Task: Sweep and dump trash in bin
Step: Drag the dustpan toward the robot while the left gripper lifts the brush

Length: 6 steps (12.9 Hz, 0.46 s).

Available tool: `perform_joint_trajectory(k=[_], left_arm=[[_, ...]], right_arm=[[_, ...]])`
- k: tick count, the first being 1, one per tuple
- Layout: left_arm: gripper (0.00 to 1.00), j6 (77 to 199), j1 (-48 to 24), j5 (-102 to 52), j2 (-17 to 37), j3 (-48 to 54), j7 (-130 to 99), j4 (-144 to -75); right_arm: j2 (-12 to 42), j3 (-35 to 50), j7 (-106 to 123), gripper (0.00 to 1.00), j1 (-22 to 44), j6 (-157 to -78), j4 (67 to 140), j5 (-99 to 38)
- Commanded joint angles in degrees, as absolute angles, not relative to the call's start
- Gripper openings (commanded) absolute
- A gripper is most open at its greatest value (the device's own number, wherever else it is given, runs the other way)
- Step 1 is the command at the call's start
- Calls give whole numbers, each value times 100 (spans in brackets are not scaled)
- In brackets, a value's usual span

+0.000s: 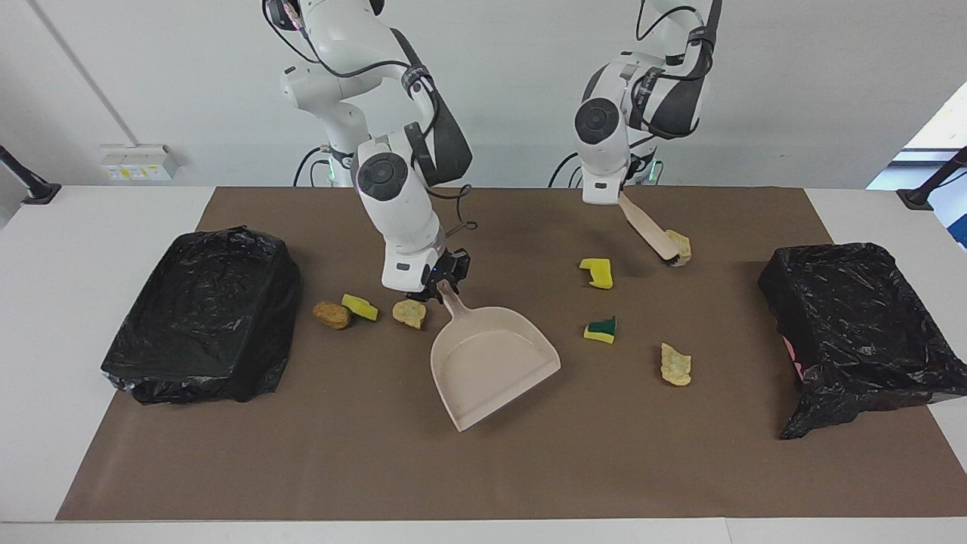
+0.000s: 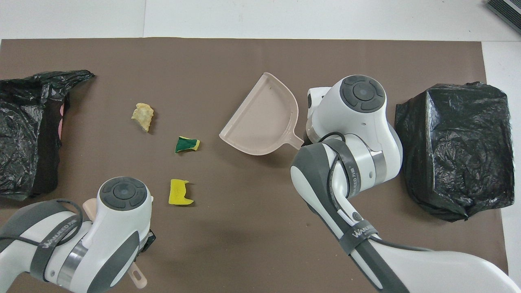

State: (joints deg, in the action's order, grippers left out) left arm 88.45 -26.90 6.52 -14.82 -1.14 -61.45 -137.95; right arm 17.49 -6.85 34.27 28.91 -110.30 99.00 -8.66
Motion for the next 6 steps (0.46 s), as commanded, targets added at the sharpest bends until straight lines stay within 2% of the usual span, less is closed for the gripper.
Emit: perform_joint_trajectory(k=[1,3,6], left_arm=[[0,9061,-2444,791,-1846,-35,-6153,-14220],[0,9236,-2215,826,-2021,-35,-6082,-14500],[0,9632,-2101,826,-2241,-26,-6082,-14984]], right_arm=[[1215,-633,4323,0,2918,-10697,10588,-712],[976,-633,4298,0,3189,-10705,10941,-721],[940,-624,4359,0,3322,-10688,11030,-712]])
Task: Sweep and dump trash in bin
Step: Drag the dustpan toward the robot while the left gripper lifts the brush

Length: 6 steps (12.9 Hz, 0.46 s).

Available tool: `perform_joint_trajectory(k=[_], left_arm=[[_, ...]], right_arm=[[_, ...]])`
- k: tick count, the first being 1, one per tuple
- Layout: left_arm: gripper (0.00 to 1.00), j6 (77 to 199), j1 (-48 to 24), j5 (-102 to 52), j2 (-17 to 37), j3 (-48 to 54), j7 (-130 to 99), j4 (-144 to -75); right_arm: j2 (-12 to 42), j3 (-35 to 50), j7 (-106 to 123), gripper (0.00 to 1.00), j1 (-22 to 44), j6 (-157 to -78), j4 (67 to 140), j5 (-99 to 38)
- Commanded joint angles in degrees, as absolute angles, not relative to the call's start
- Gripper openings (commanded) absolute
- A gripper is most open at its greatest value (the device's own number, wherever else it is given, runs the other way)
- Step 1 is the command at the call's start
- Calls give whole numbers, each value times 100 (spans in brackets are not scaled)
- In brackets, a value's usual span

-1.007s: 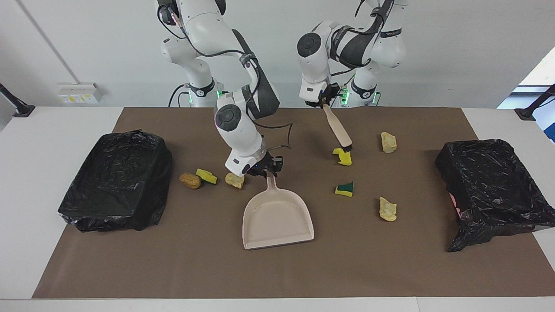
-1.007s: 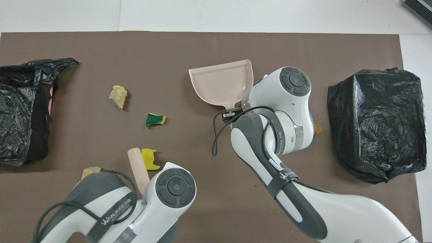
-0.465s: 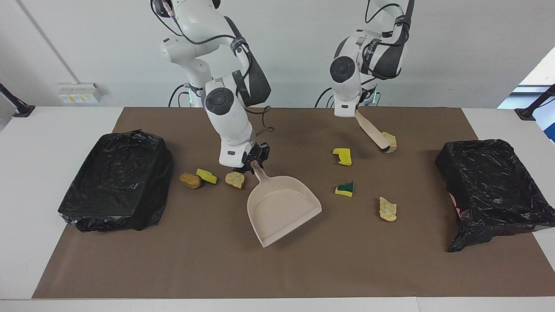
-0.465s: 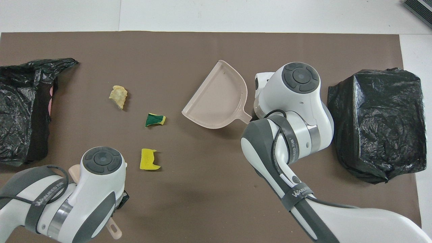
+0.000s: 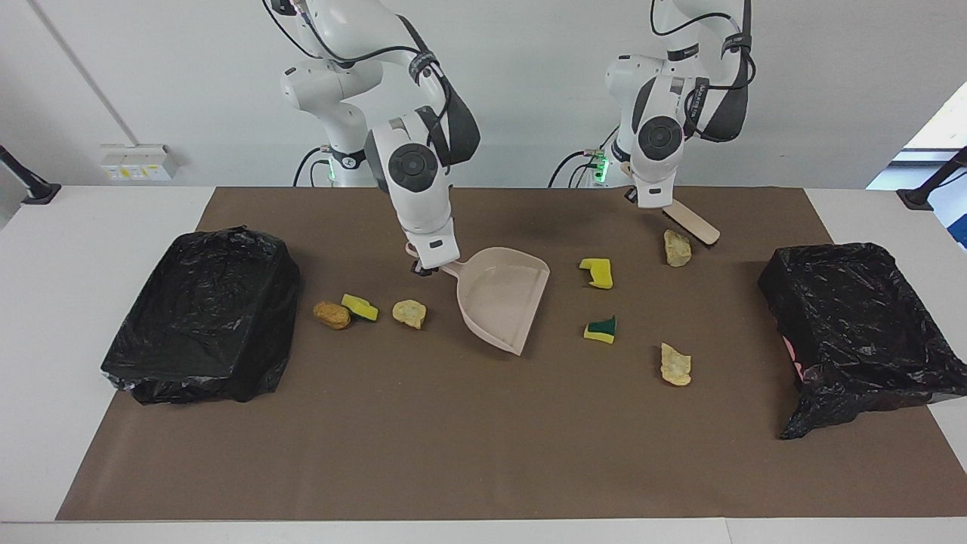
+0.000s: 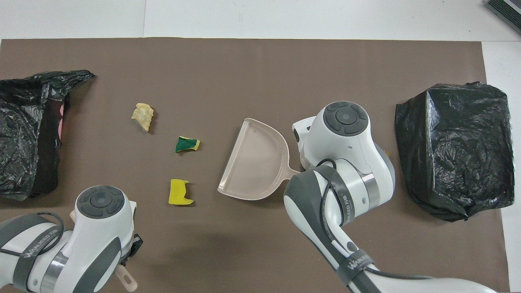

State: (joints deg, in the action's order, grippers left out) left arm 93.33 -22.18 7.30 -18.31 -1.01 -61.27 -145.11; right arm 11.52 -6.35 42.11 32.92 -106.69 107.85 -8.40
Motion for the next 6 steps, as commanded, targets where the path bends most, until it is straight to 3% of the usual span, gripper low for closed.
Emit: perform_joint_trajectory(k=[1,6], left_arm=[[0,9729,-2109,826,-2215,-18,-6073,-14968],[0,10519,-2215,721,-1961,9,-5048,-14836]], right_arm=[[897,-624,4464,0,3331,-10661,11126,-677],[914,-633,4431,0,3602,-11012,11347,-650]])
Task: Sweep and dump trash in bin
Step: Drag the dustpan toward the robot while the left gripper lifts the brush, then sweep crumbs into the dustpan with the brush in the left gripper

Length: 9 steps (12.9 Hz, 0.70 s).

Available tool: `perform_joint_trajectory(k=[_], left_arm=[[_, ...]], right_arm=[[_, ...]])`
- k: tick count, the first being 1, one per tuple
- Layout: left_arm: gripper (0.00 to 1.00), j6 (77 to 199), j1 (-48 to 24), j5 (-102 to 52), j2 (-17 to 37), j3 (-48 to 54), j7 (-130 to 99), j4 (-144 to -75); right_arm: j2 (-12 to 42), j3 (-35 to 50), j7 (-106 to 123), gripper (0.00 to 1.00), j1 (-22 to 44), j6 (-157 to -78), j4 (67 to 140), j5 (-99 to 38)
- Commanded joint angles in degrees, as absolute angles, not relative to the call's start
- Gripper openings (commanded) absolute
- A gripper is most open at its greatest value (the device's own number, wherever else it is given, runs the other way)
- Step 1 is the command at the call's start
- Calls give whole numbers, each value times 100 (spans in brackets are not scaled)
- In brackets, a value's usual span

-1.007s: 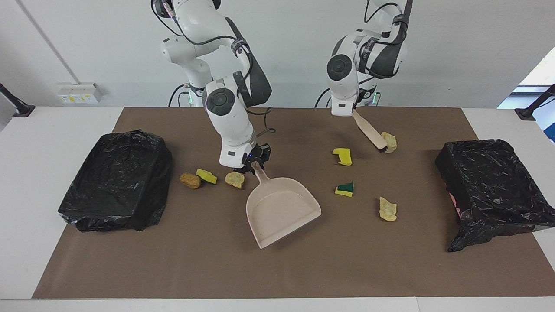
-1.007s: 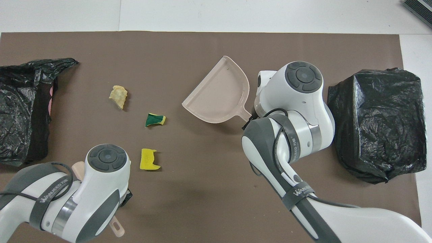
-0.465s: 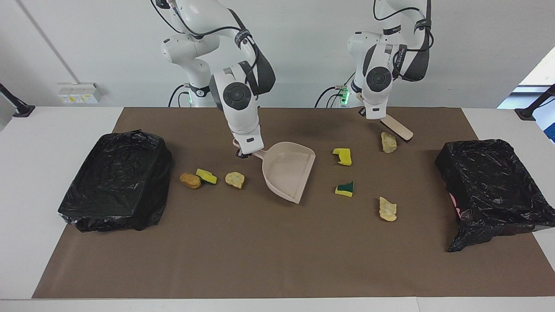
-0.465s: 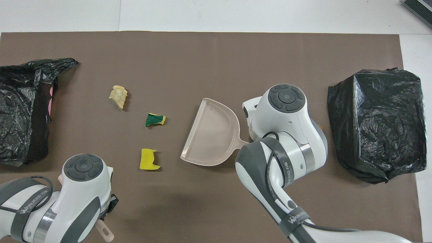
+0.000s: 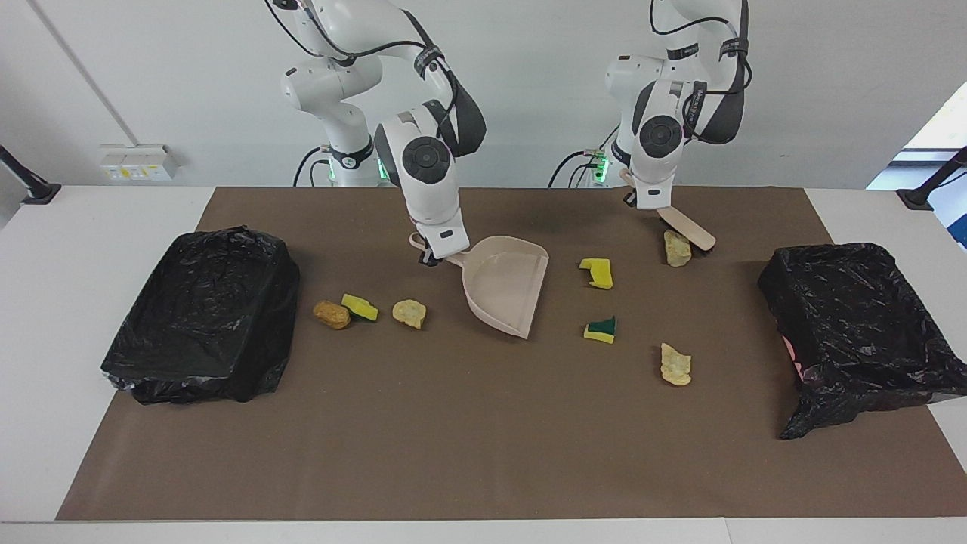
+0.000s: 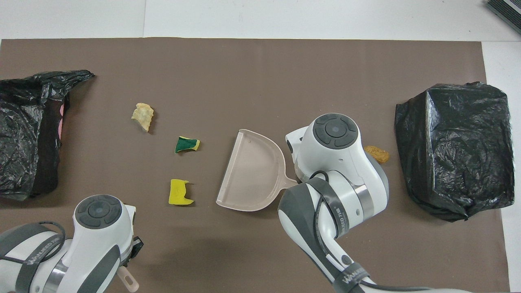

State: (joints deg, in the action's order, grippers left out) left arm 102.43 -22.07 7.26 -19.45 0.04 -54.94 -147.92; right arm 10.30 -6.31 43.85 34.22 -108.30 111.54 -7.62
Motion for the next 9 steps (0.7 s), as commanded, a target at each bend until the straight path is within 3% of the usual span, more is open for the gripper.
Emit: perform_joint_trajectory(k=[1,7,9], left_arm=[[0,10695,-2224,625,-1899,9,-4732,-14801],[0,11311,-2478,-297,-1539,9,-3132,-14477],[0,11504,-2915,-579,-1328,18,-2779,-14248]], right_arm=[[958,-633,4299,0,3699,-11074,11347,-659],[993,-633,4078,0,3762,-11197,11461,-650],[984,-633,4078,0,3762,-11197,11470,-615]])
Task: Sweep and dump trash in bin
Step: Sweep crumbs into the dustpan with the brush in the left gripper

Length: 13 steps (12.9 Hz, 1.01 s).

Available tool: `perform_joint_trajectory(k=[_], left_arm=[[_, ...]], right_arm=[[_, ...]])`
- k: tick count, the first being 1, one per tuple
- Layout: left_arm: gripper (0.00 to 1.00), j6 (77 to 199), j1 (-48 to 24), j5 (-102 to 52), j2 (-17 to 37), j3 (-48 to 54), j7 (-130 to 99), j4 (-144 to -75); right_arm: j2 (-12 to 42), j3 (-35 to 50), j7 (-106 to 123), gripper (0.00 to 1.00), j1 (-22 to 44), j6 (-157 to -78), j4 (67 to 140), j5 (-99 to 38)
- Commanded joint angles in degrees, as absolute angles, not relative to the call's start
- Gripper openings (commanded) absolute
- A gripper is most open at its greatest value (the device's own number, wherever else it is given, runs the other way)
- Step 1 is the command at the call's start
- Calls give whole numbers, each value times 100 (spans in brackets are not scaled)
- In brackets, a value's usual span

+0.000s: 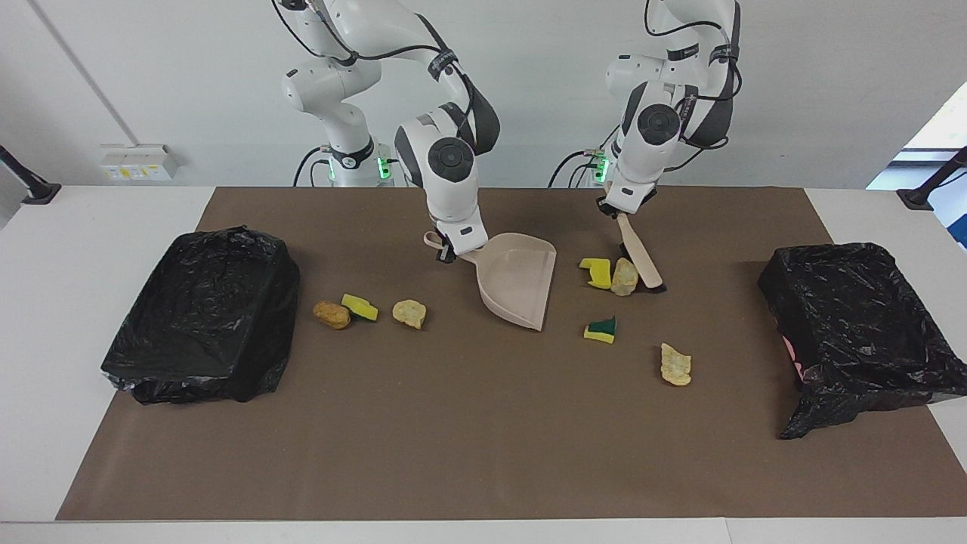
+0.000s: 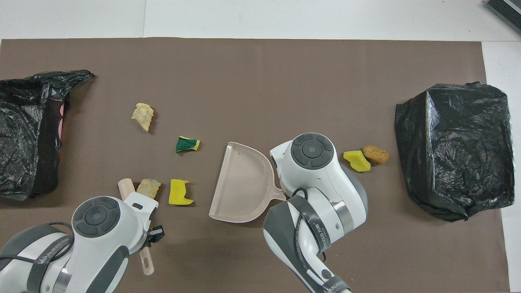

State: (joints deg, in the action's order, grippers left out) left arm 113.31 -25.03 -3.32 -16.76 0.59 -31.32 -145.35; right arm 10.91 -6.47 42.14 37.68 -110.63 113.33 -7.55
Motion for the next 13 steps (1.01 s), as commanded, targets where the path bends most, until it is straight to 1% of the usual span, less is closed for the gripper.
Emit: perform_joint_trajectory(k=[1,4,5,7,10,13], left_arm=[[0,11679,-3118,-841,-1188,18,-2629,-14204],[0,11926,-3707,-1317,-1090,26,-2058,-14019],[0,11996,-3900,-1623,-994,26,-2013,-13845],[0,11875,-4104,-1714,-713,26,-1925,-13353],[0,11305,-4017,-1591,-703,-35,-1820,-13061],[0,10767,-3482,-653,-677,-53,-1820,-12701]], right_arm=[[984,-642,4078,0,3762,-11189,11470,-615],[984,-633,4078,0,3753,-11188,11470,-615],[984,-633,4078,0,3753,-11188,11470,-615],[984,-633,4069,0,3753,-11188,11470,-615],[984,-633,4069,0,3753,-11188,11470,-615],[984,-633,4034,0,3753,-11197,11478,-615]])
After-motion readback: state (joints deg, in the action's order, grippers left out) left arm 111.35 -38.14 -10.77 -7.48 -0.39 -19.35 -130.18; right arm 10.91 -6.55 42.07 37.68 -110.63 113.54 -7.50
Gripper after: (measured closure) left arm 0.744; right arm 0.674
